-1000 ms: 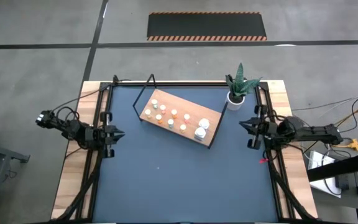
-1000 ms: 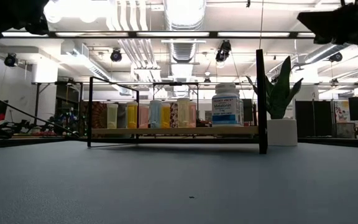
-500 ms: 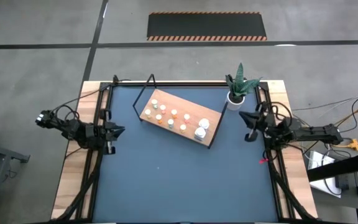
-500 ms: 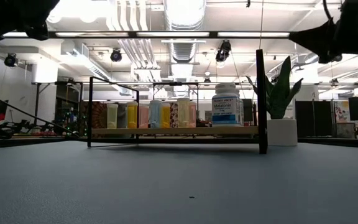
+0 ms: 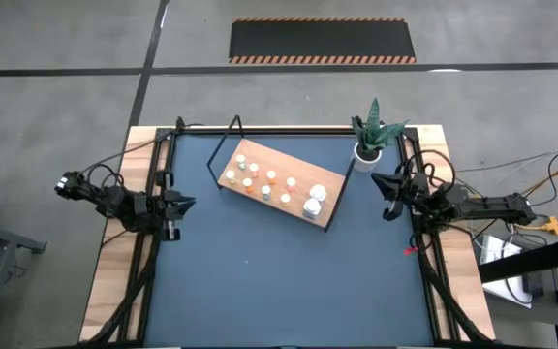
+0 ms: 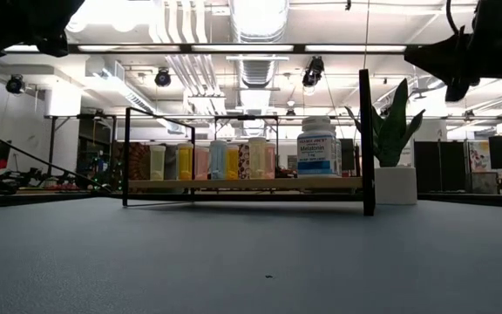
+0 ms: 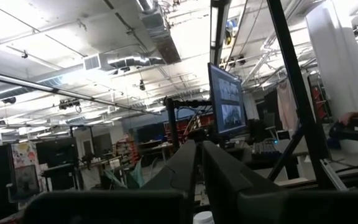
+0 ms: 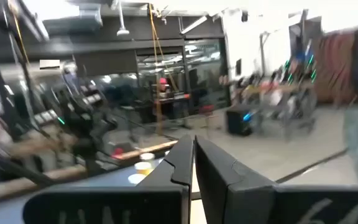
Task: Pick and place medicine bottles onto shelf by color
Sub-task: Return to Home Position
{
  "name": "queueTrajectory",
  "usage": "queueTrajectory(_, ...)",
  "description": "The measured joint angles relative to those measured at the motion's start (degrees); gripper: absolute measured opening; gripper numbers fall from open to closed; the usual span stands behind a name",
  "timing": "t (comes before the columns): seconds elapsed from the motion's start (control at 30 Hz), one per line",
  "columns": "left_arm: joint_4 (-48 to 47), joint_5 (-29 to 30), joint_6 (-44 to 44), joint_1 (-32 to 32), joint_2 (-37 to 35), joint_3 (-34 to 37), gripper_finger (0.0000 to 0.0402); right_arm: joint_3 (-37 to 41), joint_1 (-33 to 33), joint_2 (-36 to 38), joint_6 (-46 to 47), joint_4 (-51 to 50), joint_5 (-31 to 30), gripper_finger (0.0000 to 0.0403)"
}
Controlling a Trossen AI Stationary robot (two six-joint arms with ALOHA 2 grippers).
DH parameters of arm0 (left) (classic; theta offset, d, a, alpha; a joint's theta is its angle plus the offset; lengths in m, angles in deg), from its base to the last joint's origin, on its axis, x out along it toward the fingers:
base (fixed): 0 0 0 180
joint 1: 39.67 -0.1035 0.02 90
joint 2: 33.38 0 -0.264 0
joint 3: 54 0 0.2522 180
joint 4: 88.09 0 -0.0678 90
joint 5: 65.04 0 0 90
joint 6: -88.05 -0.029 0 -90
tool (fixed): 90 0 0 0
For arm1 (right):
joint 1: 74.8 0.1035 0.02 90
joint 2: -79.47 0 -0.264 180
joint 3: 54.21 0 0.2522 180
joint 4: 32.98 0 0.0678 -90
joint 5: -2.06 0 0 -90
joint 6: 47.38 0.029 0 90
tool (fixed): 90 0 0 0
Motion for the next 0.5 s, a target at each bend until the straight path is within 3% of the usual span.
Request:
queueTrajectory(0.1, 0.05, 0.01, 0.0, 0.01, -0.04, 0.0, 0.0012, 0.02, -0.03, 2.71, 9.52, -2.91, -0.83, 0.0009)
queueTrajectory(0.2, 0.05, 0.0, 0.0, 0.0, -0.07, 0.0, 0.0012, 0.04, -0.25, 2.79, 13.25, -6.39, -2.44, 0.0009)
queueTrajectory(0.33, 0.04, 0.0, -0.02, 0.0, -0.07, 0.0, 0.0012, 0.04, 0.68, 2.81, 13.67, -13.05, -1.96, 0.0009)
queueTrajectory(0.5, -0.02, 0.0, -0.02, 0.02, 0.04, 0.0, 0.0012, 0.04, 1.62, 2.85, 8.14, -13.63, 0.83, 0.0009)
